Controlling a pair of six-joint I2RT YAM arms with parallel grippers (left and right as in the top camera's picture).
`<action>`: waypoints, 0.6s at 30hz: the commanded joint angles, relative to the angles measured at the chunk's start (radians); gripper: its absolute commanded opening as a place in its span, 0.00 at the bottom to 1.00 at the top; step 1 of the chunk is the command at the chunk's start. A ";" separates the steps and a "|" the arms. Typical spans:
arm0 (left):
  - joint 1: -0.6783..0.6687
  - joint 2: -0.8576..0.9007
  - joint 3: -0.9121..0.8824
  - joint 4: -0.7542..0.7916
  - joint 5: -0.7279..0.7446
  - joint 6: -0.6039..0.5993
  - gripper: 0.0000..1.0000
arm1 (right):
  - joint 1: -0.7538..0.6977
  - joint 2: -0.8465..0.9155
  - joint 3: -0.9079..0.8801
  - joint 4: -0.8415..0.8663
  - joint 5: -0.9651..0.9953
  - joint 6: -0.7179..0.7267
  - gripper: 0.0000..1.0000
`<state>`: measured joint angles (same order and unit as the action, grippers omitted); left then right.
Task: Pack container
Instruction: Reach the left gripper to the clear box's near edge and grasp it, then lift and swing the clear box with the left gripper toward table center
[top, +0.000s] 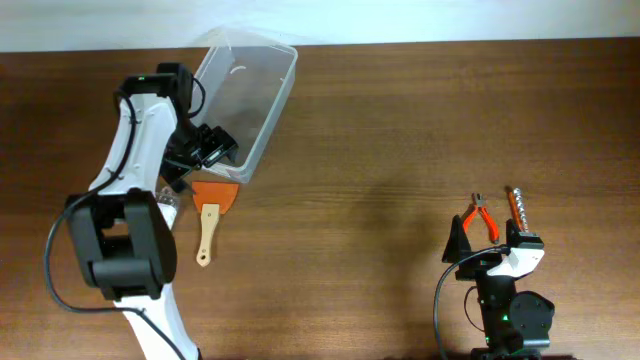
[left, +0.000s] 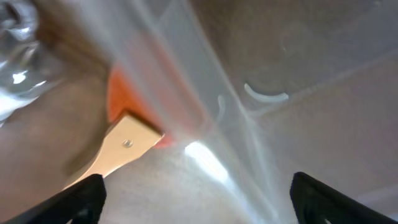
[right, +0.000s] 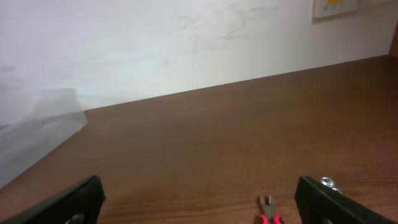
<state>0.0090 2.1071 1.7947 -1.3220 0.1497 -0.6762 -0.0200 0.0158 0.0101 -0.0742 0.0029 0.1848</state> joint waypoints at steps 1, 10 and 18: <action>0.007 0.052 0.016 0.028 0.058 -0.012 0.84 | -0.006 -0.006 -0.005 -0.006 0.009 0.008 0.99; 0.007 0.053 0.016 0.064 0.064 -0.011 0.54 | -0.006 -0.006 -0.005 -0.006 0.009 0.008 0.99; 0.014 0.053 0.016 0.075 0.064 -0.012 0.03 | -0.006 -0.006 -0.005 -0.006 0.009 0.008 0.98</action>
<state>0.0193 2.1578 1.8000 -1.2362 0.2073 -0.6979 -0.0200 0.0158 0.0101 -0.0738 0.0029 0.1844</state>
